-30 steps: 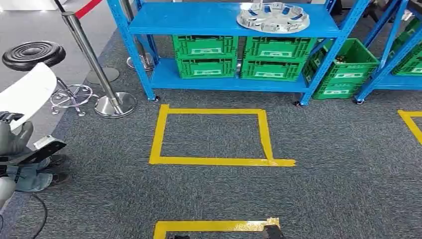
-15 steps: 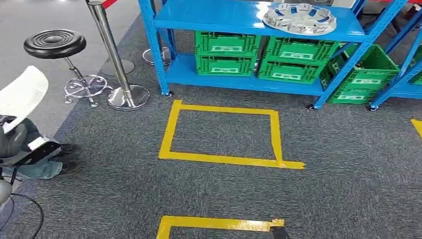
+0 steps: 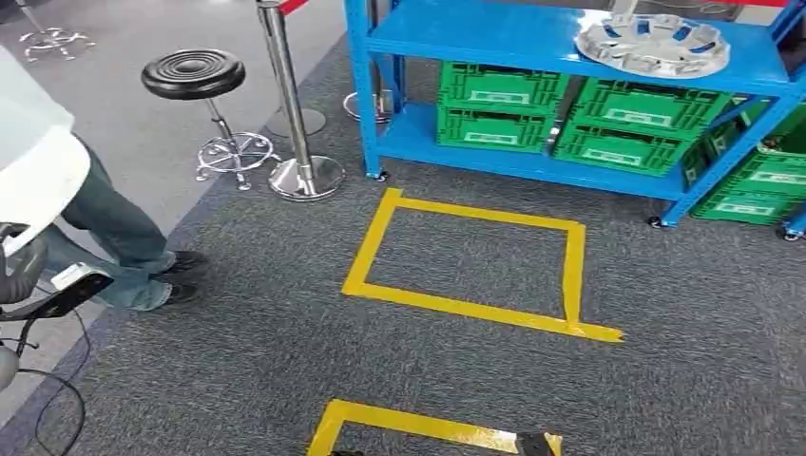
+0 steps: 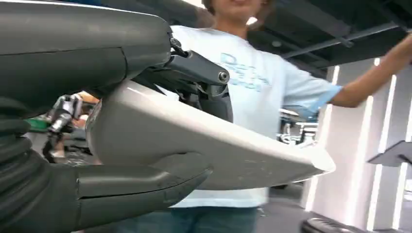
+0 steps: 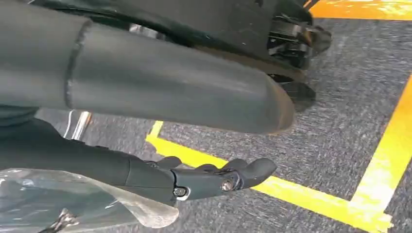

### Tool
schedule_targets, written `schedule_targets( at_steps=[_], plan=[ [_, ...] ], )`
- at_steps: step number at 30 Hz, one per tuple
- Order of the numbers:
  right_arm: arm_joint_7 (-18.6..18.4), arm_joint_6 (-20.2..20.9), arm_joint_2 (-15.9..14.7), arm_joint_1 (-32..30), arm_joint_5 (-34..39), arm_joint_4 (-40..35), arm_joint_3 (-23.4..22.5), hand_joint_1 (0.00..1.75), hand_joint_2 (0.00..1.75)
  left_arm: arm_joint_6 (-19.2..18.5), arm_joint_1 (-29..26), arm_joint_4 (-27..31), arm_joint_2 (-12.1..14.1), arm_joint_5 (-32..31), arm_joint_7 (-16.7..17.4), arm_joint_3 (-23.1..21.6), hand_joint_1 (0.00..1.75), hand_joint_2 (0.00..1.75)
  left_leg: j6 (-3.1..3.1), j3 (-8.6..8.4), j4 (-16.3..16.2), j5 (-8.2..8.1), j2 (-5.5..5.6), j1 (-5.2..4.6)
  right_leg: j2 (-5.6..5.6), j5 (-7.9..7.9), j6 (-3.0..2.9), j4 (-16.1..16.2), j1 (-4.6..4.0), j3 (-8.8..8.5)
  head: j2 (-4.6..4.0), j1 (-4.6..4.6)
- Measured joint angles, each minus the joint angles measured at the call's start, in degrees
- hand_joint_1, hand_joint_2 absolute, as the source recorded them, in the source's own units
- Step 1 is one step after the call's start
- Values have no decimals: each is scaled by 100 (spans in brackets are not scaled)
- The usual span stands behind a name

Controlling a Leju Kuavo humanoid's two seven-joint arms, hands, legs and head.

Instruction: Take the parts from the cabinet and place them on the table.

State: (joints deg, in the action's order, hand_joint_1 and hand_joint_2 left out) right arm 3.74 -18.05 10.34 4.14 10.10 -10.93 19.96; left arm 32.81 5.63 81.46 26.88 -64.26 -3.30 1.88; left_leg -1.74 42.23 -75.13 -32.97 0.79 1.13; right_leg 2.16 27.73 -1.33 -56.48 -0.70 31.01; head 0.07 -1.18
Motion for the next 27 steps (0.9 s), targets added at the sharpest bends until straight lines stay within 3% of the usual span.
schedule_targets(
  at_steps=[1, 3, 4, 5, 6, 9, 10, 11, 12, 13, 14, 15, 16, 17, 18, 19, 20, 24, 25, 26, 27],
  plan=[
    [-7, -4, 0, -3, -27, 0, 0, 0, 0, 0, -9, 0, 0, 4, 0, 13, 175, 175, -17, -108, 157, 133, -24, 8, 84, 6, 4, -14, 2, 10, 0, 0],
    [-13, -9, 2, 6, -48, 0, 4, 0, 0, 2, -11, 6, 20, 13, 0, 57, 175, 175, -37, -596, 1013, 551, -172, 19, 231, 42, 31, -69, 11, 22, 0, 2],
    [-15, -15, 2, 11, -55, 0, 4, 0, 0, 4, -16, 22, 37, 13, 0, 74, 175, 175, -48, -836, 1472, 618, -419, 11, 302, 79, 69, -127, 9, 27, 0, 4],
    [-11, -28, -7, 16, -70, 0, 2, 0, 0, 9, -19, 43, 33, 11, 0, 81, 175, 175, 25, -862, 1519, 556, -534, -49, 347, 122, 114, -180, -55, 59, 0, -9],
    [29, -31, -11, 9, -83, 0, 4, 0, 0, 15, -67, 116, 24, -9, 2, 87, 175, 175, 123, -842, 1509, 575, -395, -51, 398, 131, 125, -185, -51, 66, 2, 9],
    [155, -39, -46, -30, -92, 0, 4, 0, 0, 15, -108, 223, -37, -158, 39, 48, 175, 175, 223, -803, 1539, 618, -199, -48, 580, 156, 180, -186, -36, 25, 0, 4],
    [177, -39, -59, -30, -92, 0, 4, 0, 0, 15, -111, 251, -53, -179, 50, 37, 175, 175, 255, -798, 1550, 636, -162, -33, 285, 246, 247, -258, -4, 81, 0, 17],
    [199, -39, -61, -31, -92, 0, 4, 0, 0, 13, -78, 262, -72, -190, 66, 22, 175, 175, 281, -784, 1550, 652, -111, -23, -32, 451, 270, -534, 16, 206, 0, 26],
    [201, -37, -70, -37, -92, 0, 4, 0, 0, 13, -55, 264, -94, -199, 76, 4, 175, 175, 302, -763, 1548, 666, -55, -23, -151, 678, 280, -965, 23, 399, 0, 29],
    [201, -39, -76, -52, -92, 2, 2, 0, 0, 13, -47, 264, -111, -216, 81, -9, 175, 175, 315, -745, 1546, 675, 6, -30, -194, 895, 284, -1477, 25, 644, 0, 28],
    [201, -39, -83, -75, -92, 2, 4, 0, 0, 13, -47, 264, -127, -219, 81, -18, 175, 175, 328, -731, 1545, 683, 75, -43, -205, 1030, 272, -1914, 24, 866, 0, 24],
    [201, -39, -85, -96, -92, 2, 4, 0, 0, 13, -49, 264, -144, -223, 87, -26, 175, 175, 333, -726, 1544, 689, 150, -52, -211, 1014, 258, -2064, 22, 955, 0, 26],
    [201, -42, -85, -113, -92, 2, 4, 0, 0, 13, -48, 264, -157, -225, 87, -33, 175, 175, 331, -726, 1544, 694, 224, -58, -222, 865, 225, -1946, 18, 909, 0, 24],
    [201, -42, -87, -116, -92, 4, 4, 0, 0, 13, -46, 264, -166, -225, 88, -37, 175, 175, 329, -727, 1545, 699, 301, -60, -253, 627, 189, -1600, 12, 757, 0, 26],
    [201, -44, -87, -113, -92, 4, 4, 0, 0, 13, -42, 264, -166, -225, 88, -42, 175, 175, 319, -730, 1545, 707, 385, -58, -336, 328, 145, -1056, 5, 503, 0, 24],
    [203, -46, -92, -110, -92, 4, 4, 0, 0, 13, -34, 264, -168, -225, 87, -46, 175, 175, 307, -727, 1547, 716, 463, -44, -581, 61, 105, -466, -1, 227, 0, 24],
    [203, -48, -112, -109, -92, 7, 4, 0, 0, 15, -29, 264, -179, -225, 90, -50, 175, 175, 280, -709, 1547, 731, 517, -45, -861, 121, 74, -269, 21, 118, 0, 15],
    [199, -68, -116, -115, -90, 7, 2, 0, 0, 20, -35, 264, -199, -223, 90, -63, 175, 175, 90, -621, 1630, 857, 853, 30, -595, 59, 52, -91, -5, 12, 0, 42],
    [197, -94, -116, -104, -86, 7, 2, 0, 0, 24, -34, 262, -205, -225, 87, -63, 175, 175, 127, -596, 1554, 794, 568, 18, -482, -15, 58, 37, 39, -33, 0, 33],
    [197, -122, -118, -110, -77, 7, 2, 0, 0, 37, 23, 256, -205, -225, 83, -72, 175, 175, 125, -528, 1406, 640, 183, -25, -413, -39, 23, 99, 17, -61, 0, 17],
    [186, -144, -118, -117, -60, 7, 2, 0, 0, 50, 93, 245, -234, -223, 59, -96, 175, 175, 100, -388, 1083, 418, 40, -25, -313, -44, 15, 100, 13, -58, 0, 7]
  ],
)
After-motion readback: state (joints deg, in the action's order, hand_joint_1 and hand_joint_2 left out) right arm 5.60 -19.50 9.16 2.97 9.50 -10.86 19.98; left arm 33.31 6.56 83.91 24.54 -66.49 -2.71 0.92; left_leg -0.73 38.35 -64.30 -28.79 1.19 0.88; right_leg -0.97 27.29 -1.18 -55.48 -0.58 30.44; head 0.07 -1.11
